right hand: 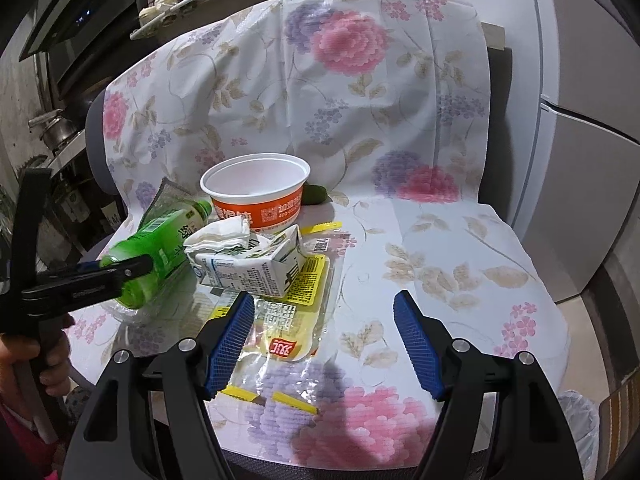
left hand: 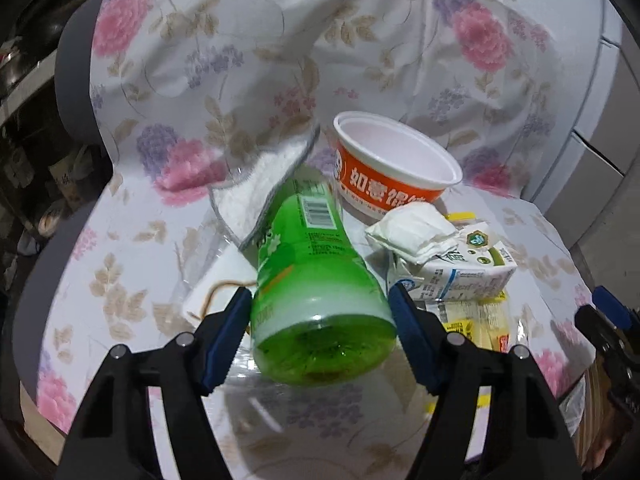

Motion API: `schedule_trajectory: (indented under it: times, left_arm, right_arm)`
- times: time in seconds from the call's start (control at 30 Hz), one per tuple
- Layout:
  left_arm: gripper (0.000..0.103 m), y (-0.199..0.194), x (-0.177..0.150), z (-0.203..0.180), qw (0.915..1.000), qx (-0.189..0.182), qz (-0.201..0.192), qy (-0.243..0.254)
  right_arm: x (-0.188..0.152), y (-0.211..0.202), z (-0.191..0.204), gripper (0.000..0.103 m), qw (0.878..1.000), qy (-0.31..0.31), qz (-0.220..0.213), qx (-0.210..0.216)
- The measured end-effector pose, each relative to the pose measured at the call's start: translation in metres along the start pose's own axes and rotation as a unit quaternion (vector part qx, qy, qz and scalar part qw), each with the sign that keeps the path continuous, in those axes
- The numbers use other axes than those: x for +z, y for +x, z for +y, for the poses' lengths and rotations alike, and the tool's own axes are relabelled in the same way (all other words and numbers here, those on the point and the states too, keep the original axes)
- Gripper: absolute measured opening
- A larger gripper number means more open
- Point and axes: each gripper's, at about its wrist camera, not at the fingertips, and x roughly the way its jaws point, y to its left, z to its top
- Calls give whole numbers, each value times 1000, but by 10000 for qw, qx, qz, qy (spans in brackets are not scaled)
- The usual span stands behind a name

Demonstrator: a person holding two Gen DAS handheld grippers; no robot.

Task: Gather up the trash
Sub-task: 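Grasp the green tea bottle with the left gripper and lift it, then grasp the white milk carton with the right gripper while the left gripper holds the bottle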

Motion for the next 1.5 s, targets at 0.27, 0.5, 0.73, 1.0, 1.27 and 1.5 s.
schedule_trajectory:
  times: [0.27,0.5,0.73,1.0,1.27,1.5]
  left_arm:
    - [69,-38,-6,33,9987,-247,-161,416]
    - [87,-21,-24,49,9990,-213,111,376]
    - [87,2,2,44,9988,-209,315,308]
    - [79,43,15,30,9954,3,849,450]
    - [60,26,13,30,9981,-195,451,381]
    - [60,-30,7,23,9971,-657,-223,308]
  right_arm:
    - [-1,-8,17,73,9999,-94,-39,77]
    - [-2,-8,32,73,9996,-241,1,125]
    - [1,-6,33,73,9997,-249,-3,65]
    - [2,5,27,73,9997,-245,76,30]
    - [3,8,30,73,9995,-288,103,38]
    - [5,13,37,73,9992,-353,141,90]
